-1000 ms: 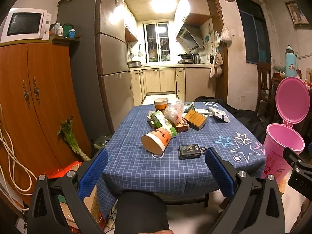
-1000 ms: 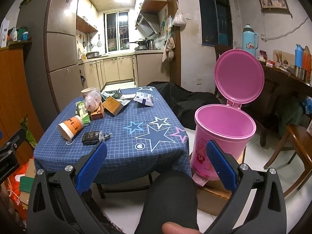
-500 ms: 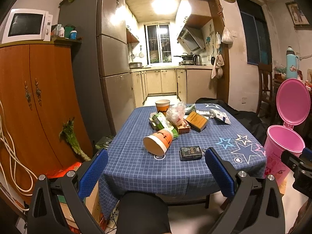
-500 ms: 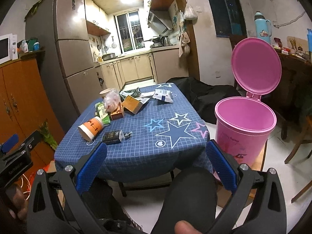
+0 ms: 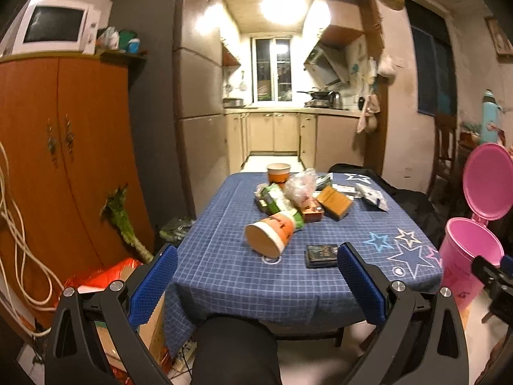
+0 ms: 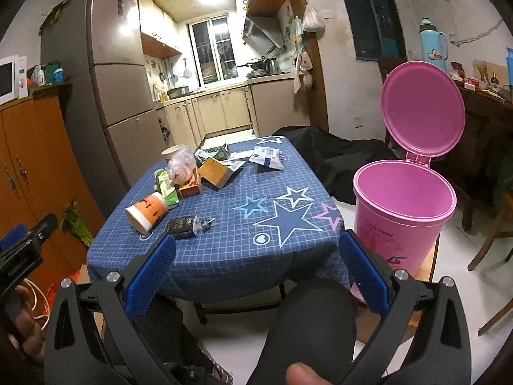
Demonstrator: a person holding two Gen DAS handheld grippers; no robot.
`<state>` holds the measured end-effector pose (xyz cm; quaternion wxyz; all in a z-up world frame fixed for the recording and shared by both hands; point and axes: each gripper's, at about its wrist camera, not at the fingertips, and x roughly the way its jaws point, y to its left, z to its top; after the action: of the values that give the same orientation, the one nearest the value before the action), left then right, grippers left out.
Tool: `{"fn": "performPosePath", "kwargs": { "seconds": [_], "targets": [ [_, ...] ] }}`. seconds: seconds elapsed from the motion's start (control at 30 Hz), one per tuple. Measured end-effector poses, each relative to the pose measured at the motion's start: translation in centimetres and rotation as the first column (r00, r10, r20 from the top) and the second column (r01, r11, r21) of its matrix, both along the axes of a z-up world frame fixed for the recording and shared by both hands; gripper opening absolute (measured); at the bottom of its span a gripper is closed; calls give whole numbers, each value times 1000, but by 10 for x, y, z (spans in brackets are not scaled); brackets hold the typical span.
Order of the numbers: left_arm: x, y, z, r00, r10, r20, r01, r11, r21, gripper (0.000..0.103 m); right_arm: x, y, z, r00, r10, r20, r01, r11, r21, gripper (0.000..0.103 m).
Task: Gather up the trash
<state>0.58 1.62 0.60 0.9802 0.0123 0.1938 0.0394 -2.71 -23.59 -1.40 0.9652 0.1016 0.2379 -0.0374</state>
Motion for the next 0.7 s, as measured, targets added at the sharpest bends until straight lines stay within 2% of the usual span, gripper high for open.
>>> {"fn": "performPosePath", "kwargs": {
  "seconds": [0.13,0.23,0.33,0.47,0.53,0.6,0.7],
  "targets": [
    [17,14,2,999,31,-5,-31,999,24,100,7,-4,3,1000,-6,17,6,1000,-17,98],
    [30,24,-2,999,33,-15,-33,999,43,100,14,-2,6,999,-14,50,18,996,-87,98],
    [45,28,-14,999,-2,-47,5,997,73,100,31,4,2,998,28,49,-19,987,-160,98],
    [68,29,-38,991,-57,-118,67,994,88,100,64,13,-8,987,158,8,-155,974,-165,98],
    [82,31,-53,982,-89,-167,101,993,64,100,82,22,-15,972,234,-30,-236,956,-172,98],
    [95,37,-65,974,-95,-206,105,994,37,100,105,37,-26,943,322,-82,-332,926,-182,98],
    [110,51,-80,967,-78,-244,81,997,2,100,142,62,-45,871,459,-174,-486,857,-173,97]
  ]
}}
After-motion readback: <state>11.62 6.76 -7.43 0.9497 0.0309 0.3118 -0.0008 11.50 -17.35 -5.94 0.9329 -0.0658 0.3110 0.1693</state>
